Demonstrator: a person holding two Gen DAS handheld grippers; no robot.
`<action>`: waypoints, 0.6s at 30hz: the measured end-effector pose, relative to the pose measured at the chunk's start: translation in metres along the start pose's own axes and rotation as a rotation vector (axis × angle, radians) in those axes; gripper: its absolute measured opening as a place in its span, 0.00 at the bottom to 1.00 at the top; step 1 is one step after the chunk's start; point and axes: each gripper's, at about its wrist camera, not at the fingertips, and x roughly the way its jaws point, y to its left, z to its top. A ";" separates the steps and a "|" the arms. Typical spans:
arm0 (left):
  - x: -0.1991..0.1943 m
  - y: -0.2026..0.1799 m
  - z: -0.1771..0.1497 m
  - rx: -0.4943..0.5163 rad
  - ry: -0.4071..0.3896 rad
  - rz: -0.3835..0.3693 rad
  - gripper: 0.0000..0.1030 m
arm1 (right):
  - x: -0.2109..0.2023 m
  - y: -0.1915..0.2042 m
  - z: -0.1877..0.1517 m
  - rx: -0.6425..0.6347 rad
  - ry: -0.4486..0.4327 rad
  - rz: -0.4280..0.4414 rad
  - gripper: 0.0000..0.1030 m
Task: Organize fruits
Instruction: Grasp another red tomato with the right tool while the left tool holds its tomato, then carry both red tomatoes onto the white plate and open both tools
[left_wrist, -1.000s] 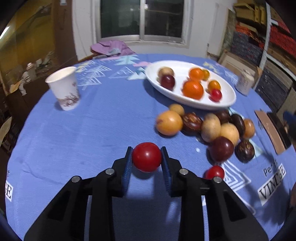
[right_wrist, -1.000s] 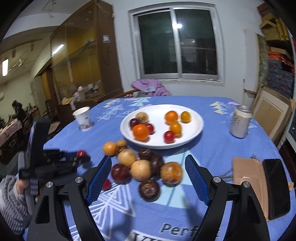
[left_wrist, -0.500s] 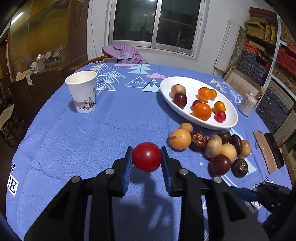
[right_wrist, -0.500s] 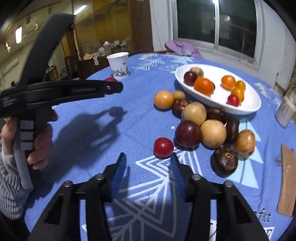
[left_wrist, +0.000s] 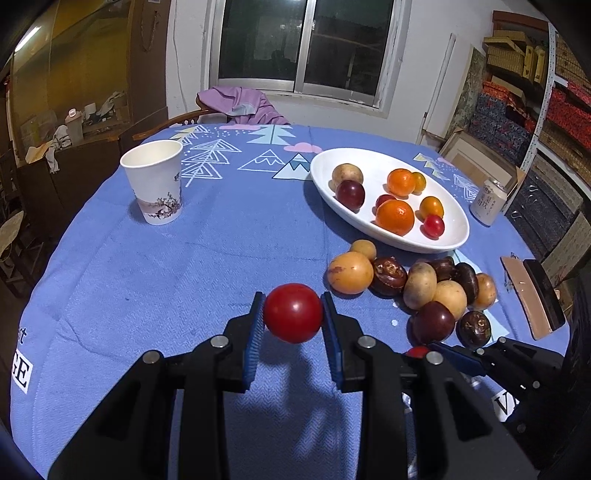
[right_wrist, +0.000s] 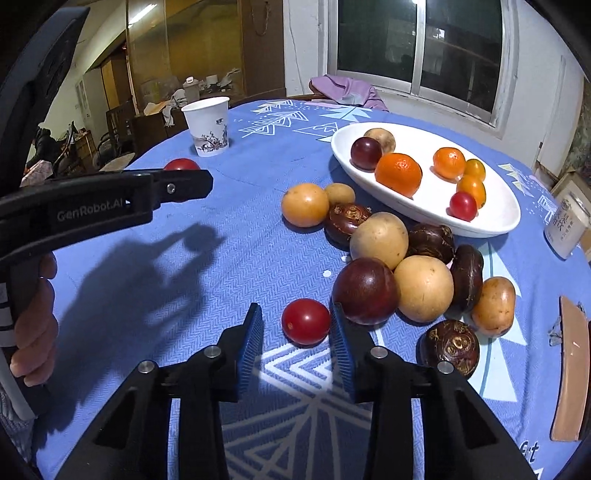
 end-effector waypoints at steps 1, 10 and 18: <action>0.001 0.000 0.000 0.001 0.002 -0.001 0.29 | 0.001 0.000 0.000 -0.004 0.001 -0.003 0.35; 0.005 -0.001 -0.003 0.011 0.018 0.000 0.29 | 0.001 -0.011 -0.001 0.054 0.009 0.029 0.25; 0.005 -0.002 -0.005 0.016 0.015 0.000 0.29 | -0.060 -0.044 -0.007 0.155 -0.155 0.058 0.25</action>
